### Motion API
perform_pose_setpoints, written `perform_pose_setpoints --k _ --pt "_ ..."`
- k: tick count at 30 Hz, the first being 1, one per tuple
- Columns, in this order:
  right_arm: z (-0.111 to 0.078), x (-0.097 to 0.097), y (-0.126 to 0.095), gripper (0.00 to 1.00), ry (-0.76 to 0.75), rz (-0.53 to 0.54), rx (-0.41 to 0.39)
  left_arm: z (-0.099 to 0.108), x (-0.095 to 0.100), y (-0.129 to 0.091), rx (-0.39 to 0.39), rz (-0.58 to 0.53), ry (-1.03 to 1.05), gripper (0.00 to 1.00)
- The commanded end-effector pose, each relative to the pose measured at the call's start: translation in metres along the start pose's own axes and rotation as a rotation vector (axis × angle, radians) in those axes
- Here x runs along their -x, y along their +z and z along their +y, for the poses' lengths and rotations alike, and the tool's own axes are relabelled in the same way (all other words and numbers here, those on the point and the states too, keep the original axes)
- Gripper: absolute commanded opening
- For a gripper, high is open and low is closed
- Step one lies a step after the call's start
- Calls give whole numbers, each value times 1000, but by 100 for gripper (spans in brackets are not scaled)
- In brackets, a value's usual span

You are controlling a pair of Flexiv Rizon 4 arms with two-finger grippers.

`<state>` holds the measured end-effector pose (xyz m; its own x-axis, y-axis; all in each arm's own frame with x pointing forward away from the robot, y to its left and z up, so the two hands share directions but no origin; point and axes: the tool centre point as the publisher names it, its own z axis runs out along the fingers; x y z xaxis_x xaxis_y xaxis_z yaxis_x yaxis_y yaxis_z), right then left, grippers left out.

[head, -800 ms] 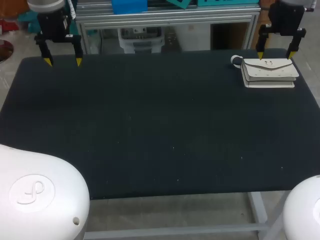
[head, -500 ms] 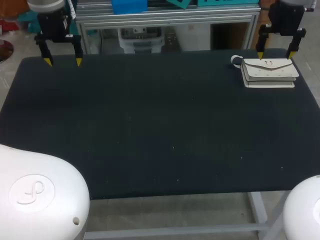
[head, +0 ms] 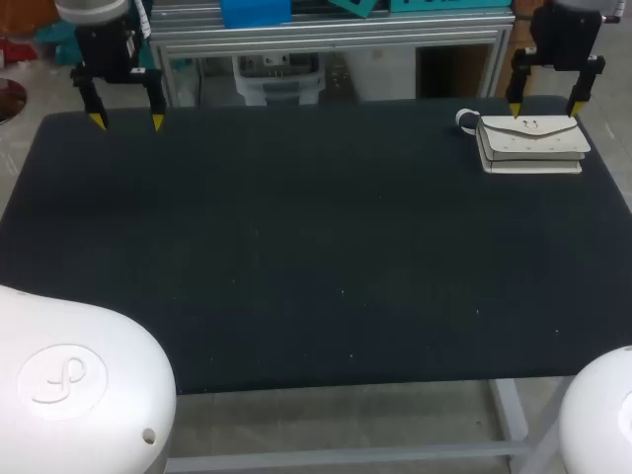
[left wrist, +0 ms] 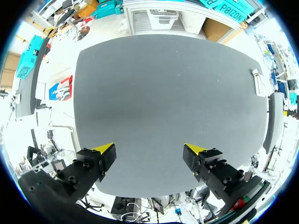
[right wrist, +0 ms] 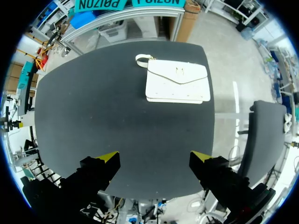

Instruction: Pick up the bag, open it, inspect its contents, close it, and place it on the opposite side

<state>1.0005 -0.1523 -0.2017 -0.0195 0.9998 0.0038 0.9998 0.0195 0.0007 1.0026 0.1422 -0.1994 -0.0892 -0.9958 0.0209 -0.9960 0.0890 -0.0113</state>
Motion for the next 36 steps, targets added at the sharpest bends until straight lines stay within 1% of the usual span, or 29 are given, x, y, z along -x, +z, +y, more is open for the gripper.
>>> perform_pose_setpoints --k 1,3,4,5,6,7,8,9,11,12,13,14,15,16,18,20,22,23,24,28,30,36 --pt "7 11 6 100 -9 20 -6 11 -3 4 -75 69 200 100" --pt "11 18 9 100 -33 80 -1 18 -11 6 -97 102 328 100" --pt "12 24 11 100 -25 80 3 20 -15 7 -109 110 382 100" --pt "14 29 13 100 -33 113 6 23 -19 9 -127 117 437 100" --pt "16 36 16 100 -40 142 8 25 -23 10 -129 121 470 100" --pt "18 42 18 100 -25 122 17 28 -28 12 -149 114 521 100" --pt "20 49 22 100 -26 156 19 31 -32 13 -161 124 557 100" --pt "22 56 25 100 -43 217 21 32 -36 14 -168 146 598 100" --pt "25 70 29 100 -27 241 37 36 -43 16 -192 171 692 100" --pt "28 80 33 100 -28 271 35 39 -47 18 -217 198 770 100" --pt "29 85 35 100 -15 244 34 41 -49 19 -227 216 807 100" --pt "31 90 37 100 -18 254 33 43 -52 20 -235 219 842 100" --pt "33 94 39 100 -28 294 30 45 -54 22 -257 226 894 100" --pt "36 102 42 100 -22 281 27 47 -58 24 -263 242 934 100" --pt "39 109 46 100 -29 330 33 50 -62 28 -301 252 997 100" --pt "42 117 50 100 -18 312 35 53 -66 31 -353 286 1048 100" --pt "45 121 52 100 -20 356 39 55 -69 34 -425 328 1081 100" --pt "46 122 54 100 -15 344 34 56 -70 36 -451 355 1086 100" --pt "46 122 55 100 -17 362 34 56 -73 38 -467 388 1090 100" --pt "50 123 61 100 -21 364 23 56 -74 39 -463 396 1093 100" --pt "52 122 64 100 -25 334 12 56 -74 39 -463 396 1093 100" --pt "59 123 78 100 -30 363 20 56 -74 39 -463 396 1093 100"
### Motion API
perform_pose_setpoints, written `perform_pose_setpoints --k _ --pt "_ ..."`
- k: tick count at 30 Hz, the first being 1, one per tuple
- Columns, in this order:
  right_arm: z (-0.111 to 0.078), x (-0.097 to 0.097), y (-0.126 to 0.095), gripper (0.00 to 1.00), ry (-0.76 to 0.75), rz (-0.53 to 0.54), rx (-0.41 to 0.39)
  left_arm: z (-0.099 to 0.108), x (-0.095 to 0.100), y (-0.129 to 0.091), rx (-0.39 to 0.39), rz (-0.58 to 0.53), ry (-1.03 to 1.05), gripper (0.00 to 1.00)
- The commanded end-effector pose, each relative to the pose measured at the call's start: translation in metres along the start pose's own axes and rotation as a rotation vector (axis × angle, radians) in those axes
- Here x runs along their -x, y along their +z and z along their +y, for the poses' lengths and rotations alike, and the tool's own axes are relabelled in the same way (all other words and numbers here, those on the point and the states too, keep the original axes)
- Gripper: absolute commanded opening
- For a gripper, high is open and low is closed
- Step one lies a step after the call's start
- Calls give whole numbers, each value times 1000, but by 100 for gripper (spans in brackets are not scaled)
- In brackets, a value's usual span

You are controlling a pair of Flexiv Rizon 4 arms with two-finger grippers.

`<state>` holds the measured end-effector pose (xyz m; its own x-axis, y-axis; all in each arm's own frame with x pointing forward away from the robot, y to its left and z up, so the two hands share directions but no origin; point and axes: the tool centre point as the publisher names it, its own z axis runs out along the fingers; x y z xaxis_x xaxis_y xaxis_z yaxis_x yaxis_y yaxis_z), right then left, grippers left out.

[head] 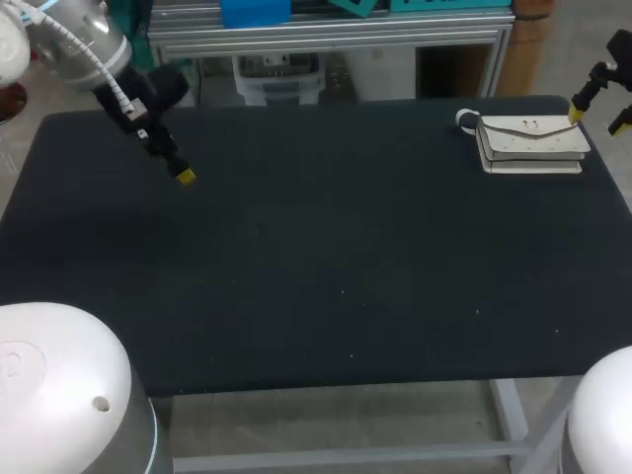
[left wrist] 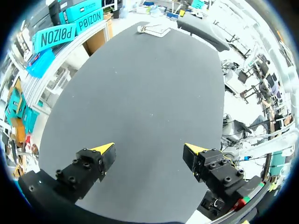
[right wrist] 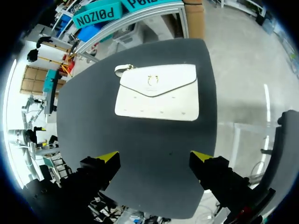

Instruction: Pick up the bag, open it, inspect its contents, close it, and place it on the opposite side

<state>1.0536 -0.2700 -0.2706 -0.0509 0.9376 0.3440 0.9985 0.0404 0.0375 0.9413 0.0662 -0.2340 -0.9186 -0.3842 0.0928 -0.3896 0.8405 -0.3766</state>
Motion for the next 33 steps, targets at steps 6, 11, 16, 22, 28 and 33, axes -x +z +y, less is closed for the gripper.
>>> perform_pose_setpoints --k 6,11,16,22,28,33 --pt "15 18 18 100 15 19 0 6 3 19 -305 37 242 100" --pt "21 30 19 100 46 20 31 1 1 27 -338 59 323 100" --pt "28 42 21 100 70 30 54 -2 0 33 -356 92 382 100" --pt "35 55 28 100 100 40 83 -8 2 45 -363 86 352 100" --pt "41 63 39 100 121 58 95 -10 5 50 -370 91 333 100" --pt "49 74 48 100 159 88 101 -10 5 50 -370 91 333 100"
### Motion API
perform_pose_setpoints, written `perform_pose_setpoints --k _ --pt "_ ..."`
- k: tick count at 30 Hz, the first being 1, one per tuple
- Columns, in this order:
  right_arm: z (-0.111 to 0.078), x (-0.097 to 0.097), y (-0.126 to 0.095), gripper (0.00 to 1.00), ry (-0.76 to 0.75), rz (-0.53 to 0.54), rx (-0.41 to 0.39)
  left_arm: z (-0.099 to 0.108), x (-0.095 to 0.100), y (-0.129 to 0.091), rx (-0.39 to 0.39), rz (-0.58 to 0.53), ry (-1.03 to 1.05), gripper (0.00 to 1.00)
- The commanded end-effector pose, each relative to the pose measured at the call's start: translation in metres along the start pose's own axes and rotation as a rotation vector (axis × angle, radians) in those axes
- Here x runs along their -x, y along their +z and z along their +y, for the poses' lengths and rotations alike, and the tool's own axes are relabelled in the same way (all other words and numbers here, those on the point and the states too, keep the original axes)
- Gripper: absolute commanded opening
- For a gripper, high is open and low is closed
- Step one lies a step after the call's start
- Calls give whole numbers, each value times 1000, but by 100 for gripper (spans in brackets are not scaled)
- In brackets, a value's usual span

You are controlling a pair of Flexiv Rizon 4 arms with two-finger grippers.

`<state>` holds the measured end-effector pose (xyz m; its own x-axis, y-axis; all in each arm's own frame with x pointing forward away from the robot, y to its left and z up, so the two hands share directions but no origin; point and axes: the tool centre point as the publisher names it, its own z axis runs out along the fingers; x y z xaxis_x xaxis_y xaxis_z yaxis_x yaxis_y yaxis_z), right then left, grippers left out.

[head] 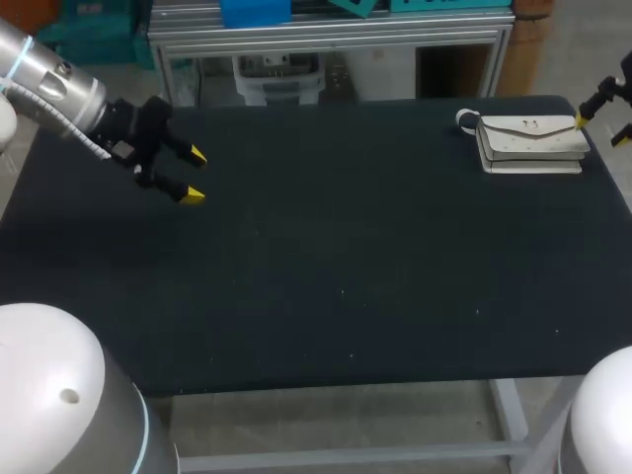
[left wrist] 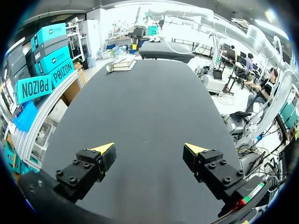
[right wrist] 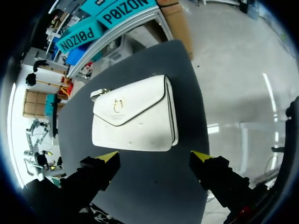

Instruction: Pick up the bag, open it, inspect its contents, close it, and place it on the opposite side

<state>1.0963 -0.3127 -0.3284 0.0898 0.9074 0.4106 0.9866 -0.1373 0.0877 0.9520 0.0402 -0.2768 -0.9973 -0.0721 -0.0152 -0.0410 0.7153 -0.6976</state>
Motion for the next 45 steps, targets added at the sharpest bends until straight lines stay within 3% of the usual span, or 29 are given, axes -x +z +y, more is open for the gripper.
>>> perform_pose_setpoints --k 1,5,7,12,17,20,28,30,31,33,39,45 --pt "14 12 10 100 17 25 -11 1 1 0 -3 2 1 100" --pt "25 17 18 100 49 46 5 1 1 0 -3 2 1 100" --pt "31 20 23 90 54 59 8 1 1 0 -3 2 1 100" --pt "43 25 32 86 69 107 20 1 1 0 -3 2 1 100" --pt "52 19 39 72 62 124 21 1 1 0 -3 2 1 100" --pt "58 18 45 49 65 144 20 1 1 0 -3 2 1 100" --pt "72 8 55 44 54 166 17 1 1 0 -3 2 1 100" --pt "74 6 59 37 54 173 13 1 1 0 -3 2 1 100" --pt "74 5 61 29 53 179 10 1 1 0 -3 2 1 100" --pt "75 2 62 0 50 189 12 1 1 0 -3 2 1 100" --pt "63 -13 62 0 16 229 24 1 1 0 -3 2 1 100" --pt "34 -43 58 0 -29 290 39 1 1 0 -3 2 1 100"
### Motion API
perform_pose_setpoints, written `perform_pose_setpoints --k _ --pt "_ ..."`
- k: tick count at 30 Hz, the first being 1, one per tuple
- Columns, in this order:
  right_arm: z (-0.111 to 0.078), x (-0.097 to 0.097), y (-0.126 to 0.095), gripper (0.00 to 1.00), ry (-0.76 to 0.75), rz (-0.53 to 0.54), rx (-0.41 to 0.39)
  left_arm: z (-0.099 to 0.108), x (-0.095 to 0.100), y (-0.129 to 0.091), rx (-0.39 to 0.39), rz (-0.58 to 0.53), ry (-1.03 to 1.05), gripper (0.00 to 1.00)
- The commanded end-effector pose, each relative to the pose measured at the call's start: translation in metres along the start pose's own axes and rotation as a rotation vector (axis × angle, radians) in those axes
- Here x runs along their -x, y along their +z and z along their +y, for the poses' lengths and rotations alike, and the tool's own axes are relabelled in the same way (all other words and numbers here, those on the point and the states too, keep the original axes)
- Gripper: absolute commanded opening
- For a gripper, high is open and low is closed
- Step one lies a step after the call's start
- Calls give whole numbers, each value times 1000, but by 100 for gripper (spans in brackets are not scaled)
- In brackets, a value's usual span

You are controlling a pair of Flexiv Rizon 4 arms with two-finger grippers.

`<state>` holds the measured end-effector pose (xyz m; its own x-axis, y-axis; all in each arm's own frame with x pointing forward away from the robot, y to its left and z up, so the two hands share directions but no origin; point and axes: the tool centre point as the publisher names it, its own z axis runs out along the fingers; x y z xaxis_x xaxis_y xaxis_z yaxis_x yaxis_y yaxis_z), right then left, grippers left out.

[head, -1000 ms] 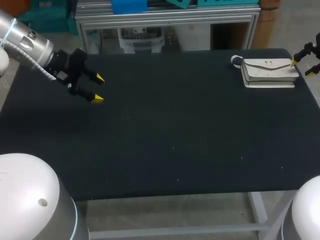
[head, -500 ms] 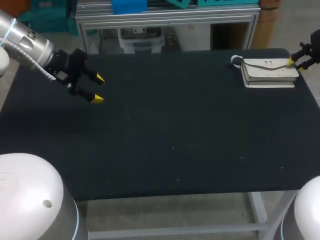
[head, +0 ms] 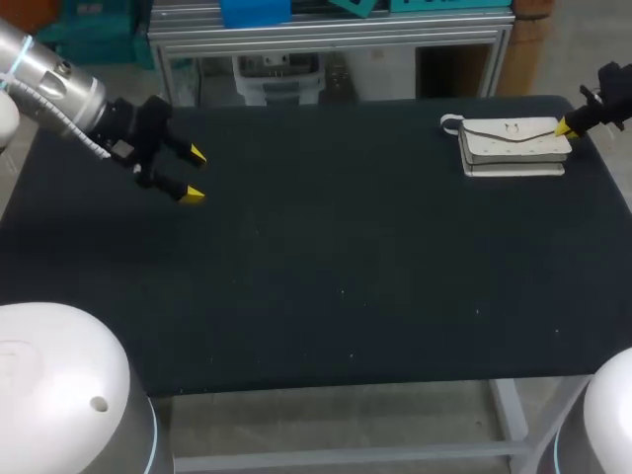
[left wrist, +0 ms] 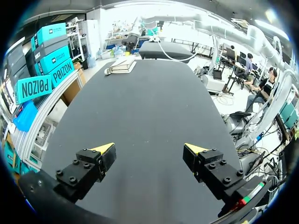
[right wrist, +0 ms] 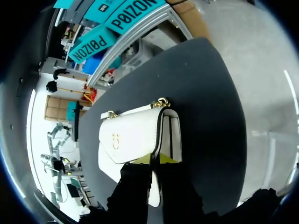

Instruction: Pick up the bag, open it, inspect its contents, close it, and place it on the opposite side

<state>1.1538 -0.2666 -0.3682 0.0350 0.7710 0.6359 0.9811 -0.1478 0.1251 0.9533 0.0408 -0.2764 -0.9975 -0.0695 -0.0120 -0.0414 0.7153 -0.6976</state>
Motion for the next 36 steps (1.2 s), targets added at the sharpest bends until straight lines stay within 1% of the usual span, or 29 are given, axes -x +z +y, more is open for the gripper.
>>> perform_pose_setpoints --k 1,5,13,18,35,36 --pt "-18 -19 1 0 -23 31 -1 1 0 1 -3 -2 1 100" --pt "-38 -41 11 0 -50 66 -8 1 0 1 -3 -2 1 100" --pt "-71 -68 34 0 -56 92 -34 1 0 1 -3 -2 1 100" --pt "-92 -90 41 0 -40 84 -38 1 0 1 -3 -2 1 100" --pt "-92 -90 41 0 -40 84 -38 1 0 1 -3 -2 1 100" --pt "-98 -101 46 0 -64 60 -46 1 0 1 -3 -2 1 100"
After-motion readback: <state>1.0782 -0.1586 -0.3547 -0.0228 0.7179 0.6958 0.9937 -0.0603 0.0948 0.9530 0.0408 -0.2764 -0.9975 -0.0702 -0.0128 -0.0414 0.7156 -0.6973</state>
